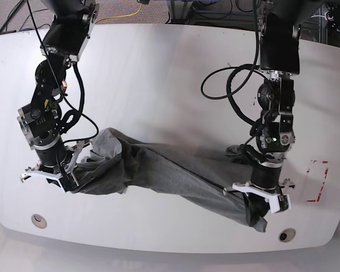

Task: Layout the t-shirt on the table in an organized manner, then fold the t-shirt properly
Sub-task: 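Lift the shirt with both grippers and swing it up and away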

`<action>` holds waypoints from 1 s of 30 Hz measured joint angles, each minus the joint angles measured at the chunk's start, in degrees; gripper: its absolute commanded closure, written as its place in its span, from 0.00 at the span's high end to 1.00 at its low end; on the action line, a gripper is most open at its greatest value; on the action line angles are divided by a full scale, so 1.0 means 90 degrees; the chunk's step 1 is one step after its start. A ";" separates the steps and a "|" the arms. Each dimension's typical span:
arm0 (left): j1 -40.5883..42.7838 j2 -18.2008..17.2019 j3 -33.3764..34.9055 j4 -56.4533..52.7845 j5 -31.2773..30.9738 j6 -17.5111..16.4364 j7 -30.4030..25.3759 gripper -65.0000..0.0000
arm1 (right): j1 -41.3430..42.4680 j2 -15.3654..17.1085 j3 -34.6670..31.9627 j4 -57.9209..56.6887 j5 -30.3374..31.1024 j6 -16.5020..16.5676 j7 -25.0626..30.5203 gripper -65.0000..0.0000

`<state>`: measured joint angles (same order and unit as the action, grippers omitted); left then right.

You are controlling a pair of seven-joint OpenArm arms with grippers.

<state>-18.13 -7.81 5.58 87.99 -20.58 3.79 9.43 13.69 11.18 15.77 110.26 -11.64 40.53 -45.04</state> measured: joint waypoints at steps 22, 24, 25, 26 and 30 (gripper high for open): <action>-0.1945 -0.1353 -0.0010 0.1071 -0.0833 -0.0039 0.0600 0.00 | 0.2025 0.0432 -0.0272 -0.0760 0.0002 0.0002 -0.0369 0.00; -0.2193 -0.1452 -0.0034 0.1093 -0.0962 -0.0022 0.0627 0.00 | 0.2232 0.0549 -0.0415 -0.0748 0.0029 0.0000 -0.0551 0.00; -0.2322 -0.1489 -0.0036 0.1100 -0.1037 -0.0022 0.0622 0.00 | 0.2324 0.0607 -0.0461 -0.0726 0.0039 0.0005 -0.0619 0.00; -0.2414 -0.1518 -0.0044 0.1103 -0.1120 -0.0015 0.0617 0.00 | 0.2390 0.0648 -0.0476 -0.0702 0.0070 0.0000 -0.0692 0.00; -0.2623 -0.1610 -0.0046 0.1149 -0.1460 -0.0027 0.0607 0.00 | 0.2497 0.0729 -0.0471 -0.0374 0.0061 0.0000 -0.0869 0.00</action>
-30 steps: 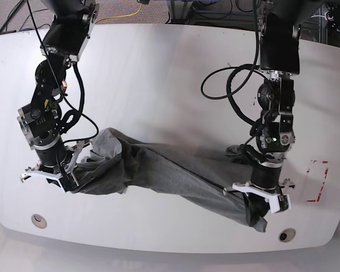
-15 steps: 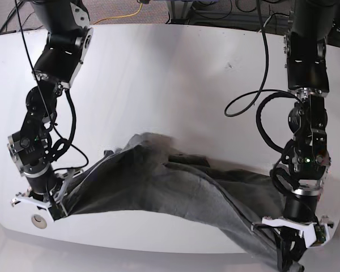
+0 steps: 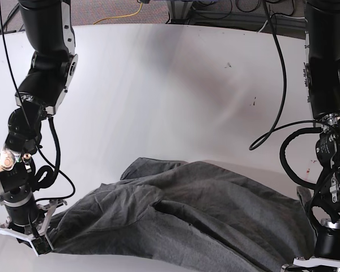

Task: Layout the t-shirt on the table in an organized manner, then fold the t-shirt properly
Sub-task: 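Lift the shirt with both grippers and swing it up and away, then lay the shirt down spread out, holding its ends apart with both grippers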

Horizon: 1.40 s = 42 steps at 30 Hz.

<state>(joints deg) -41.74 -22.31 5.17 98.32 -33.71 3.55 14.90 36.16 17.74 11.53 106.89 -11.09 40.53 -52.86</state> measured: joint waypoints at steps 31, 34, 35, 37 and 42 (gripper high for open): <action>0.5105 -0.0102 -0.0763 0.1411 -0.0529 -0.0019 0.0090 0.00 | -0.3840 -0.0879 0.0724 0.0976 0.0053 -0.0002 -0.0916 0.00; 0.5676 -0.0102 -0.1030 0.1481 -0.0512 0.0053 0.0097 0.00 | -0.4133 -0.0920 0.0741 0.0974 0.0036 -0.0032 -0.0916 0.00; 0.5848 -0.0109 -0.1124 0.1501 -0.0508 0.0056 0.0075 0.00 | -0.4235 -0.0952 0.0763 0.0971 0.0024 -0.0027 -0.0925 0.00; 0.6156 -0.0114 -0.1299 0.1542 -0.0505 0.0027 0.0066 0.00 | -0.4437 -0.1003 0.0741 0.0962 -0.0002 -0.0034 -0.0918 0.00; 0.6885 -0.0119 -0.1576 0.1591 -0.0505 0.0039 0.0027 0.00 | -0.4998 -0.1037 0.0712 0.0950 0.0049 -0.0022 -0.0918 0.00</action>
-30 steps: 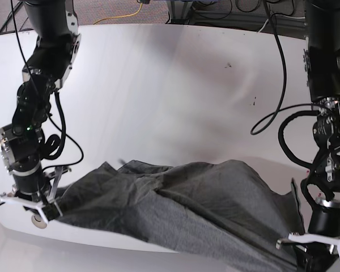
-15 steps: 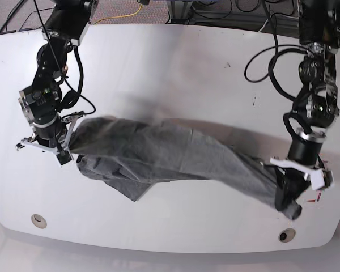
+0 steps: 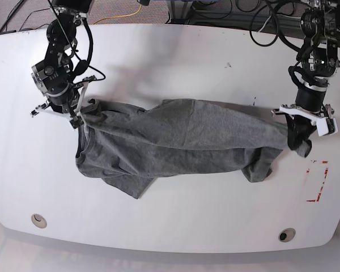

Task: Layout the t-shirt on the table in an organized manner, then fold the t-shirt properly
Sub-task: 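Lay the shirt down spread out, holding its ends apart with both grippers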

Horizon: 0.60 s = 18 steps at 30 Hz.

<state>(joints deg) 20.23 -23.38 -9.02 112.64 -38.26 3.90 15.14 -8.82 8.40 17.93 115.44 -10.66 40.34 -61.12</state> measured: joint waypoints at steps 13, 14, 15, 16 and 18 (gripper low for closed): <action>0.1362 -0.0017 -0.0911 -0.0002 -0.0019 -0.0019 -0.0010 0.00 | -0.0852 0.0015 -0.0005 0.0000 -0.0002 -0.0002 -0.0182 0.00; 0.1440 -0.0010 -0.0911 -0.0007 -0.0019 -0.0027 0.0000 0.00 | -0.0908 0.0015 -0.0005 -0.0002 -0.0002 -0.0005 -0.0185 0.00; 0.1501 0.0000 -0.0913 -0.0010 -0.0022 -0.0041 0.0024 0.00 | -0.0950 0.0017 -0.0005 -0.0005 -0.0005 -0.0002 -0.0187 0.00; 0.1579 0.0007 -0.0918 -0.0012 -0.0022 -0.0046 0.0041 0.00 | -0.0988 0.0022 -0.0005 -0.0015 -0.0007 -0.0002 -0.0194 0.00; 0.1695 0.0012 -0.0923 -0.0012 -0.0022 -0.0058 0.0029 0.00 | -0.1042 0.0022 -0.0005 -0.0027 -0.0010 -0.0005 -0.0194 0.00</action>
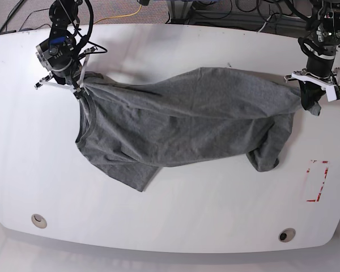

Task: Layout the t-shirt on the table in an organized manner, then fold the t-shirt properly
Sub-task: 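Lay the shirt down spread out, holding its ends apart with both grippers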

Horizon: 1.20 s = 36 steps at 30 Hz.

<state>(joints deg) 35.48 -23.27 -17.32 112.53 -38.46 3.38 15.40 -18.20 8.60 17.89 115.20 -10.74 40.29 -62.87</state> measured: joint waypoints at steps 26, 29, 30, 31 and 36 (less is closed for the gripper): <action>0.1409 -0.0017 -0.0427 -0.0010 0.0027 -0.0039 -0.0024 0.01 | -0.0617 0.0012 -0.0002 -0.0143 0.0010 0.0002 0.0024 0.04; 0.1464 -0.0010 -0.0427 -0.0010 0.0027 -0.0027 -0.0017 0.01 | -0.0614 0.0015 0.0000 -0.0151 0.0010 -0.0002 0.0024 0.18; 0.1479 -0.0012 -0.0427 -0.0010 0.0029 -0.0024 -0.0005 0.01 | -0.0614 0.0015 0.0000 -0.0151 0.0010 0.0000 0.0024 0.26; 0.1489 -0.0012 -0.0427 -0.0010 0.0027 -0.0024 0.0027 0.01 | -0.0614 0.0015 0.0000 -0.0151 0.0005 0.0000 0.0019 0.30; 0.1474 -0.0017 -0.0427 -0.0010 0.0029 -0.0024 0.0427 0.01 | -0.0614 0.0005 0.0007 -0.0151 0.0005 -0.0002 0.0019 0.65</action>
<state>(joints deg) 48.75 -23.42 -21.17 112.44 -38.19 3.16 19.25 -23.73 8.64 17.96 113.84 -10.70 40.27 -62.70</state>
